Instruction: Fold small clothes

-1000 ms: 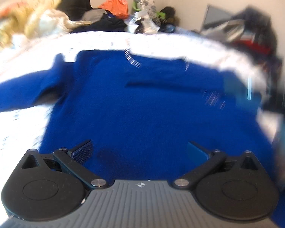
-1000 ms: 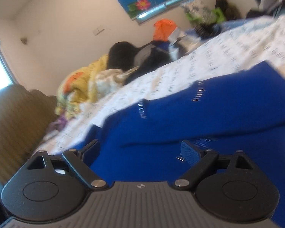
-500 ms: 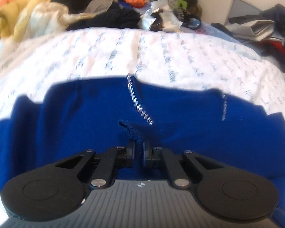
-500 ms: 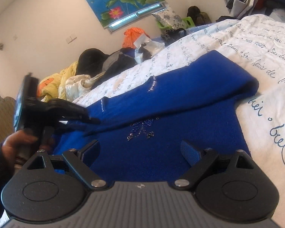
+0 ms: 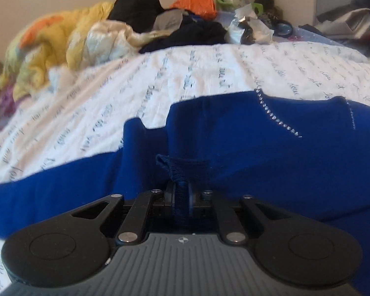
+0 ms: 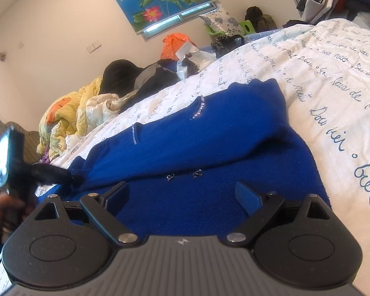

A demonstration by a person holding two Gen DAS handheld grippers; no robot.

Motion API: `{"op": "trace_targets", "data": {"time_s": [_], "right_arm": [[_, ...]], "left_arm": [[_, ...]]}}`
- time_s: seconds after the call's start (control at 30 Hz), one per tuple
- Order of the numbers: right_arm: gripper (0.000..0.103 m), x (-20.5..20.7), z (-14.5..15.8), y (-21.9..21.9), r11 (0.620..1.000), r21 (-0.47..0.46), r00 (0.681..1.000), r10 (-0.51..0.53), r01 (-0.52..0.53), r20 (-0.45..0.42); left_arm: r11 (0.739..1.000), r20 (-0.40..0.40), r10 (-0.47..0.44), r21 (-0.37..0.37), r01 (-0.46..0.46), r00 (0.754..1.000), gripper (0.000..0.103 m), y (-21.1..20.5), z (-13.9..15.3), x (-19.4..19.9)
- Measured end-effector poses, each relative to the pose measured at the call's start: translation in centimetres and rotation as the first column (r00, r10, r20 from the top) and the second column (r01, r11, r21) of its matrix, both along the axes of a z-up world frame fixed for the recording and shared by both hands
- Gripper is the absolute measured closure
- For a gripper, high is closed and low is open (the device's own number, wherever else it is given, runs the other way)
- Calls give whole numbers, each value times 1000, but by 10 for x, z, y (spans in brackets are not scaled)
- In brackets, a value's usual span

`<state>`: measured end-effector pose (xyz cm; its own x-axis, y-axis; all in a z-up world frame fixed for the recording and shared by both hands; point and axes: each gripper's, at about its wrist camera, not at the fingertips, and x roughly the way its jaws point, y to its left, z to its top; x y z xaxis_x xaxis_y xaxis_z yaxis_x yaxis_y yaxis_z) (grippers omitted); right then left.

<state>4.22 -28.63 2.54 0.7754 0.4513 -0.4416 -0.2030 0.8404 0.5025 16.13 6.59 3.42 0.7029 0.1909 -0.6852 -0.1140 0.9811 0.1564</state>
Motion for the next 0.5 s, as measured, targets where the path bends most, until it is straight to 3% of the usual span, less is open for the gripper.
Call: {"op": "trace_targets", "data": {"time_s": [0.07, 0.1, 0.13, 0.17, 0.27, 0.4, 0.47, 0.5], "right_arm": [[9, 5, 9, -4, 1000, -14, 1000, 4, -5, -22], [9, 8, 19, -8, 1000, -19, 1000, -8, 7, -17], [9, 13, 30, -12, 1000, -12, 1000, -17, 17, 6], [9, 21, 41, -16, 1000, -1, 999, -25, 25, 31], [4, 70, 63, -11, 998, -46, 999, -28, 30, 44], [4, 147, 43, 8, 988, -151, 995, 9, -23, -98], [4, 165, 20, 11, 971, -229, 986, 34, -71, -161], [4, 160, 17, 11, 956, -281, 993, 53, -81, -107]], "left_arm": [[1000, 75, -2, 20, 1, 997, 64, -5, 22, -15], [1000, 135, -2, 21, -1, 991, 39, -7, 35, -26], [1000, 210, -12, 11, 10, 978, 21, -11, 44, -36], [999, 253, -41, -1, 43, 967, 16, -19, 57, -39], [984, 214, -167, -20, 175, 962, 21, -53, 54, -26], [981, 24, -165, -103, 167, 986, 44, -66, 9, 21], [979, 38, -141, -140, 145, 989, 32, -50, -7, 25], [978, 56, -149, -142, 155, 987, 26, -43, -11, 24]]}}
